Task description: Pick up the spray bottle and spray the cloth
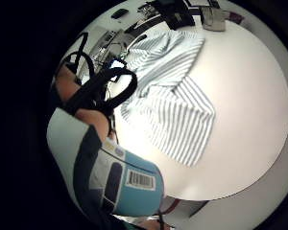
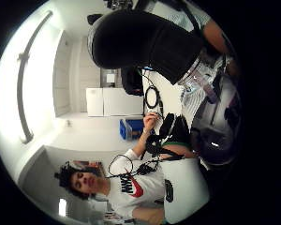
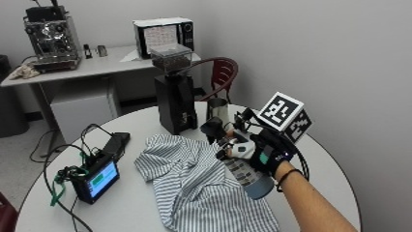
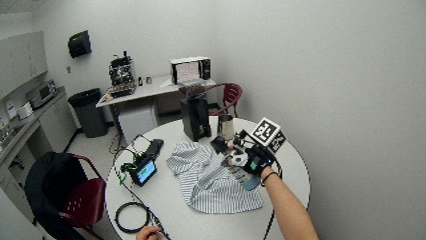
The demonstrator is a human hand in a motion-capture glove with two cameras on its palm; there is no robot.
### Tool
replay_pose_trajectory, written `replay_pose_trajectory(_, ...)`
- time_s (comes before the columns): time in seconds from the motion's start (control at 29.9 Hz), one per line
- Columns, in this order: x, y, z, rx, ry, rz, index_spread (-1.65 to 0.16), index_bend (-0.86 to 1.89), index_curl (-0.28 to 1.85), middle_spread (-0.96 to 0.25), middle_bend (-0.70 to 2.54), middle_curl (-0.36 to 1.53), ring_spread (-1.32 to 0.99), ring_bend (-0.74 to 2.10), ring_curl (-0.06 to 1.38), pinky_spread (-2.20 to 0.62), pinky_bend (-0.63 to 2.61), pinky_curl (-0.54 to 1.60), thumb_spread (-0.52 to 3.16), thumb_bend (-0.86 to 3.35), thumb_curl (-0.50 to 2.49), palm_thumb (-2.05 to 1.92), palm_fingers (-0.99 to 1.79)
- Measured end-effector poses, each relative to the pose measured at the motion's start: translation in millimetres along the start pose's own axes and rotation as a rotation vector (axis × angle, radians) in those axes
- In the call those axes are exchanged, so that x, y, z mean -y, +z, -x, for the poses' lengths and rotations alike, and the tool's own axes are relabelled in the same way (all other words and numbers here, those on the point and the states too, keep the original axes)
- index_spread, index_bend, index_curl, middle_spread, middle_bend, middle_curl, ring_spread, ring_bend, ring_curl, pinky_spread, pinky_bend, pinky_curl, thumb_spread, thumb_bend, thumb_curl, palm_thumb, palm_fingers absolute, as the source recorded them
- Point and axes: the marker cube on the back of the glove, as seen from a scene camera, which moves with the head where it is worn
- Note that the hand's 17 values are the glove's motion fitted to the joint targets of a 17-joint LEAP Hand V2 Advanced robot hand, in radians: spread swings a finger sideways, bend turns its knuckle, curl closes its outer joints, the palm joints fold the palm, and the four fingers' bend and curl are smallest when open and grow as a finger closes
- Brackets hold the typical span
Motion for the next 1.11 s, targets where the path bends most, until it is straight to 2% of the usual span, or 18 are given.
replay_pose_trajectory(0.23,1,33,-41,0.000,0.101,0.053,-0.24,0.07,0.17,-0.02,0.37,0.47,-0.08,0.70,0.44,-0.05,0.48,0.38,0.67,-0.03,0.67,0.88,1.11)
replay_pose_trajectory(0.33,1,39,-44,0.029,0.095,0.040,-0.24,0.07,0.17,-0.02,0.37,0.47,-0.08,0.71,0.44,-0.05,0.49,0.38,0.67,-0.03,0.67,0.88,1.11)
replay_pose_trajectory(0.64,9,39,53,0.149,-0.209,-0.156,-0.25,0.09,0.18,-0.02,0.37,0.47,-0.08,0.67,0.43,-0.02,0.45,0.37,0.72,-0.02,0.67,0.88,1.04)
replay_pose_trajectory(0.87,25,91,107,0.220,-0.365,-0.136,-0.28,0.10,0.20,-0.04,0.34,0.46,-0.08,0.60,0.42,0.02,0.38,0.36,0.81,-0.02,0.64,0.89,0.96)
replay_pose_trajectory(1.11,54,147,101,0.246,-0.430,-0.121,-0.30,0.11,0.21,-0.05,0.34,0.46,-0.09,0.55,0.40,0.04,0.33,0.35,0.87,-0.02,0.62,0.89,0.92)
